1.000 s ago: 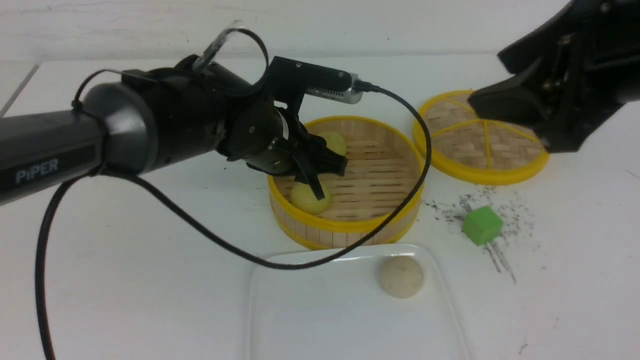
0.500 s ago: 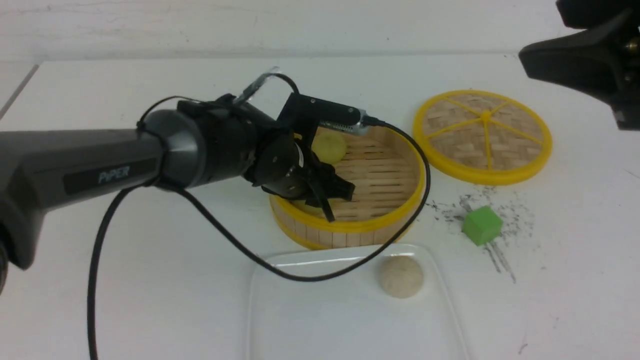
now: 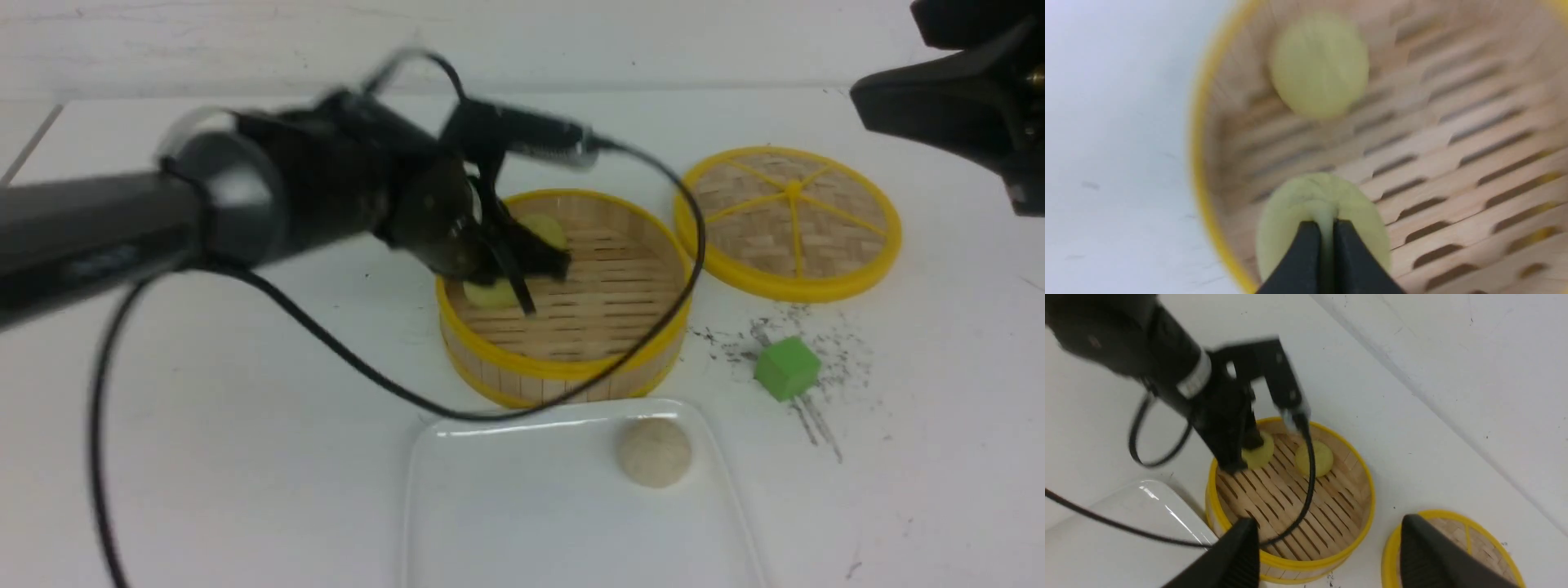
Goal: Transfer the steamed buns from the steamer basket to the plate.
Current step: Use the left arm to put the steamed stuffed bun into the plate
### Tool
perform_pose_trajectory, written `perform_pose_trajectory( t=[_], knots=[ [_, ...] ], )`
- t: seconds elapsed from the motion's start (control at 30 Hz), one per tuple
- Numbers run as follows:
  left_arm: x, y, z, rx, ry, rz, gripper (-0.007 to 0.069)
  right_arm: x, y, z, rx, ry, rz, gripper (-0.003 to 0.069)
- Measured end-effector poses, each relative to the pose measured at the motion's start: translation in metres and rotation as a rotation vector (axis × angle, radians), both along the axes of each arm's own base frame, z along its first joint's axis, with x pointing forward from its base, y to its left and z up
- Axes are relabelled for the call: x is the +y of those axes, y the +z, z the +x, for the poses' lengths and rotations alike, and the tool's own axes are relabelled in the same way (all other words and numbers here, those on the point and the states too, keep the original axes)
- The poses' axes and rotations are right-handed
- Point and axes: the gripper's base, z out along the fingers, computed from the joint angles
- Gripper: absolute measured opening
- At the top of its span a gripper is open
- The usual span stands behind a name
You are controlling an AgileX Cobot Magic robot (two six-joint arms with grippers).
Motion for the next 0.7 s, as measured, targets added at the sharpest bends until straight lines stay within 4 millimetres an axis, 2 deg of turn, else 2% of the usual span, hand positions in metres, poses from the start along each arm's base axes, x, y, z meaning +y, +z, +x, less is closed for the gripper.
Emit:
perform_pose_trajectory(
  t=[0.13, 0.23, 0.27, 0.3, 0.37, 0.43, 0.5, 0.57, 0.6, 0.63, 0.67, 0.7],
  knots=[
    [0.030, 0.075, -0.041, -0.065, 0.043, -0.058, 0.0022, 0.000, 0.000, -0.001, 0.003, 0.001, -0.002, 0.0463],
    [0.053, 0.117, -0.081, -0.065, 0.071, -0.149, 0.0022, 0.000, -0.001, -0.001, 0.008, 0.003, -0.005, 0.0463],
    [0.054, 0.119, -0.084, -0.064, 0.072, -0.157, 0.0022, 0.000, -0.001, -0.001, 0.008, 0.003, -0.005, 0.0463],
    [0.064, 0.133, -0.103, -0.056, 0.072, -0.203, 0.0022, 0.000, -0.001, -0.001, 0.010, 0.004, -0.006, 0.0463],
    [0.073, 0.140, -0.124, -0.030, 0.063, -0.244, 0.0022, 0.000, -0.001, -0.001, 0.011, 0.004, -0.007, 0.0462],
    [0.079, 0.130, -0.138, 0.021, 0.055, -0.252, 0.0022, 0.000, -0.001, -0.001, 0.012, 0.004, -0.007, 0.0462],
    [0.078, 0.109, -0.140, 0.075, 0.041, -0.231, 0.0022, 0.000, -0.002, -0.001, 0.017, 0.005, -0.007, 0.0462],
    [0.073, 0.071, -0.134, 0.143, 0.024, -0.177, 0.0022, 0.001, -0.006, -0.001, 0.031, 0.007, -0.006, 0.0462],
    [0.072, 0.065, -0.133, 0.151, 0.023, -0.173, 0.0022, 0.001, -0.006, -0.001, 0.031, 0.008, -0.004, 0.0462],
    [0.065, 0.036, -0.125, 0.190, 0.013, -0.146, 0.0022, 0.001, -0.008, -0.001, 0.038, 0.009, -0.002, 0.0462],
    [0.065, 0.029, -0.125, 0.201, 0.009, -0.135, 0.0022, 0.001, -0.008, -0.001, 0.038, 0.009, -0.002, 0.0462],
    [0.058, 0.002, -0.118, 0.243, -0.003, -0.116, 0.0022, 0.001, -0.008, -0.001, 0.041, 0.010, -0.001, 0.0461]
  ],
)
